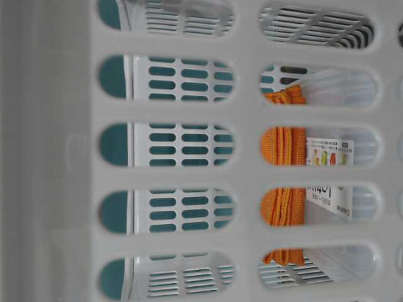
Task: Pick up the slipper from the shopping basket with the left arm.
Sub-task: 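Lift the gripped slipper upward out of the basket with the left gripper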
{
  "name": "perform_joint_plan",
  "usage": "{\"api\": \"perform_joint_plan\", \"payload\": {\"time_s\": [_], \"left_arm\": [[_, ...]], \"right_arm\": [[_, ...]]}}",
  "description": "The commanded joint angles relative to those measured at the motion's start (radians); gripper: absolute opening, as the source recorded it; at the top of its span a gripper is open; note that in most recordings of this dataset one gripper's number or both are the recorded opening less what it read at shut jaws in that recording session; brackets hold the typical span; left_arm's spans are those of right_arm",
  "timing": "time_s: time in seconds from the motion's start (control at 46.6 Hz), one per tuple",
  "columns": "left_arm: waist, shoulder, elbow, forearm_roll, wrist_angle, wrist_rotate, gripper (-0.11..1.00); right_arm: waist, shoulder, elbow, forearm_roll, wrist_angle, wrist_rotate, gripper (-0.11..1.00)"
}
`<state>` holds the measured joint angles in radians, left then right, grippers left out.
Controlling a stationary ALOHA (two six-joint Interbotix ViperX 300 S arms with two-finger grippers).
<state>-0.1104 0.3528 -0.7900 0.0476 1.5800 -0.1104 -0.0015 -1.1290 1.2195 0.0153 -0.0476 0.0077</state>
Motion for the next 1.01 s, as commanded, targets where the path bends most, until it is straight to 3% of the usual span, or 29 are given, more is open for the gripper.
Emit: {"api": "perform_joint_plan", "payload": {"time_s": [0.0,0.193,0.622,0.986], "left_arm": [[0.005,-0.018,-0.023,0.005,-0.003,-0.002,0.06],[0.006,-0.023,0.003,0.006,-0.015,-0.002,0.06],[0.021,-0.126,0.219,0.006,-0.173,-0.008,0.06],[0.018,-0.137,0.252,0.006,-0.184,-0.014,0.06]], "right_arm": [[-0.002,0.005,-0.006,0.003,-0.005,0.002,0.0],[-0.002,0.003,-0.006,0.003,-0.005,0.002,0.0],[-0.002,-0.006,-0.006,0.003,-0.005,0.002,0.0],[-0.002,-0.008,0.0,0.003,-0.005,0.002,0.0]]}}
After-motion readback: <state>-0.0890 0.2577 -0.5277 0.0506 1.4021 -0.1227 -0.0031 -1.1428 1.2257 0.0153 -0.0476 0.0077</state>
